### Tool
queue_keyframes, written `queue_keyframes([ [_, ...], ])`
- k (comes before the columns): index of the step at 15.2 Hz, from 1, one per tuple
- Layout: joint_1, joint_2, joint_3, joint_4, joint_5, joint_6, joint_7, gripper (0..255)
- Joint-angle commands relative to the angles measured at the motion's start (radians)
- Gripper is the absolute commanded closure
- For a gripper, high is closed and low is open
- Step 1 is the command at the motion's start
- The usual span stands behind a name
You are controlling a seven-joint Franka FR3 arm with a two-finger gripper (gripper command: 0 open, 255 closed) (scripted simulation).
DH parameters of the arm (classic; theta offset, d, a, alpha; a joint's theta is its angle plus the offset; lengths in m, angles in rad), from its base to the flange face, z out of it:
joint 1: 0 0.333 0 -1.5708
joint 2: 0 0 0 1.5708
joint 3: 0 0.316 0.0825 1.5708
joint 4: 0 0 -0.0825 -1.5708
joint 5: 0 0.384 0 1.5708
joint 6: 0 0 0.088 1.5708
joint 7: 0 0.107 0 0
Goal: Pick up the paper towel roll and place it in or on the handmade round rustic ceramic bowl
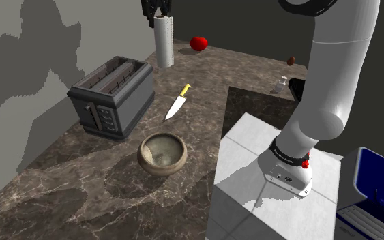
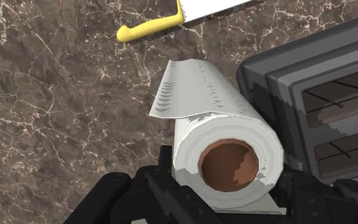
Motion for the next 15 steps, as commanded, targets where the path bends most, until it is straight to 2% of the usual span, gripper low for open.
queue_keyframes([
  [1, 0.0, 0.007, 0.0, 0.039, 0.0, -0.032, -0.003, 255],
  [3, 0.0, 0.014, 0.0, 0.069, 0.0, -0.055, -0.004, 255],
  [8, 0.052, -0.148, 0.026, -0.135, -0.008, -0.018, 0.078, 255],
  [15, 0.121, -0.32, 0.08, -0.319, -0.009, -0.015, 0.202, 255],
])
